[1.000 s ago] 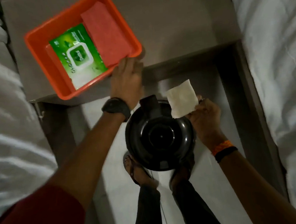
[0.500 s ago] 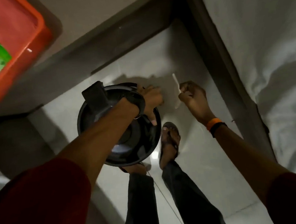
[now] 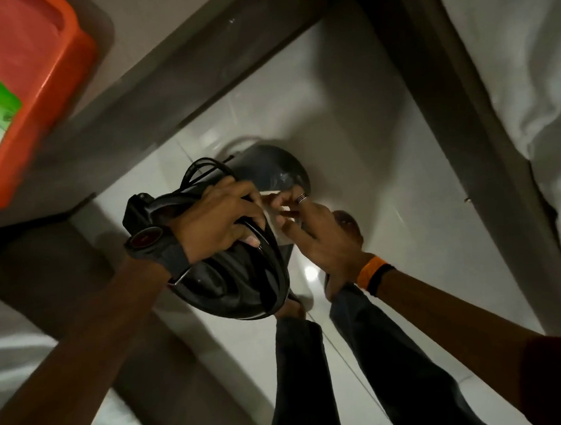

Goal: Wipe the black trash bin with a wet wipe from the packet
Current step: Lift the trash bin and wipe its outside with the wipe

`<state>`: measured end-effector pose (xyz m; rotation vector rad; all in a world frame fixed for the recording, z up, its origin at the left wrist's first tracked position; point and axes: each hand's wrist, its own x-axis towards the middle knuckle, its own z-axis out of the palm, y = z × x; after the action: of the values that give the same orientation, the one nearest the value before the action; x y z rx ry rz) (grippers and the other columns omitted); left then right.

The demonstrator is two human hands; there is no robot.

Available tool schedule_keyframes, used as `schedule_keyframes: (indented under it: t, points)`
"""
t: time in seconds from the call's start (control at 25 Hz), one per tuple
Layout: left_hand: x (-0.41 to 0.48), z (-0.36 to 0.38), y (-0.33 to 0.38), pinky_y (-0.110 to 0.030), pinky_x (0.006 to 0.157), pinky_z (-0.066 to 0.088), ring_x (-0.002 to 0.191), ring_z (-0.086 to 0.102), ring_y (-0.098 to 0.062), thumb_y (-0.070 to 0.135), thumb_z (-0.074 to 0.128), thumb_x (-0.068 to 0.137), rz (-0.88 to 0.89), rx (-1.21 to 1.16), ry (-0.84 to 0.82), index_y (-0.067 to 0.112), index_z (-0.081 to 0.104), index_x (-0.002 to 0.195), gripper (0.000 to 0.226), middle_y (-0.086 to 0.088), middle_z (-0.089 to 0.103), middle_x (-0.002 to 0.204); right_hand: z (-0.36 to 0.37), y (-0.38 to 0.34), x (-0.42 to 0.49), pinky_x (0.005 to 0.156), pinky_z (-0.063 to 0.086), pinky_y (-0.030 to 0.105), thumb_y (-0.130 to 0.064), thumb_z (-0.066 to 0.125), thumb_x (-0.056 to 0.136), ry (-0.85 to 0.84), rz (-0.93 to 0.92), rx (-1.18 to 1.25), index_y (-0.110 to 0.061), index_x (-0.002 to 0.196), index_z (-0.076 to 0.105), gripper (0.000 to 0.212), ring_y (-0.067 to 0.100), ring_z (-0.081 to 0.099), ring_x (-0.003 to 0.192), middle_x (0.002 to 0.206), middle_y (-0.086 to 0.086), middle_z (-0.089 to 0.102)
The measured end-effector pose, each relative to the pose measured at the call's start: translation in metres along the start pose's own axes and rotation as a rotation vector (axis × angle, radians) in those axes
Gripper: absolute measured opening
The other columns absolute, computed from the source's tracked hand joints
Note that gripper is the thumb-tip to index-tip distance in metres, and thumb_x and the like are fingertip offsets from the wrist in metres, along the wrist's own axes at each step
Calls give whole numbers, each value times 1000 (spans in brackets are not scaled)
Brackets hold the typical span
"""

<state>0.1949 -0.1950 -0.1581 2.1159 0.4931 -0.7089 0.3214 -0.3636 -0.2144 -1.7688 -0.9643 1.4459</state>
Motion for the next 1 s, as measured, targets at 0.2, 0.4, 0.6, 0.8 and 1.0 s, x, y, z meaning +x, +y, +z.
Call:
schedule_keyframes:
  t: [0.2,0.4,0.6,0.8,1.0]
  points:
    - [-42,21,-21,-52,92,36,95,43,-15,4,78,73,-28,-138,166,20,75,78,18,5,61,104,42,11,33,128,14,26,-35,29,108,-47,90,-19,-25,157,28,50,6,19,155,167,-6,25]
    - [-56,36,-38,-54,94,35,96,43,-15,7,77,74,-12,-257,241,19,75,79,13,7,58,103,64,-1,21,126,23,30,-36,28,108,-34,82,78,-35,155,29,47,1,26,152,162,-20,31]
    - [-56,52,-49,-59,95,41,97,48,-17,18,69,72,0,-364,261,13,75,81,12,6,55,101,67,-10,3,85,51,9,-19,37,106,23,-99,-173,-23,149,41,43,-6,66,105,128,-4,68]
    - [-49,56,-50,-43,98,32,93,45,-10,14,72,76,47,-336,292,16,74,77,3,10,52,99,10,15,103,129,11,38,-11,37,105,162,141,-478,-4,153,33,48,28,19,156,167,13,21]
    - [-43,46,-42,-30,90,23,100,47,-16,6,78,76,54,-232,278,14,73,81,11,4,56,102,37,11,43,128,0,27,-27,32,106,-225,-369,-619,-13,157,24,54,12,10,157,167,6,21]
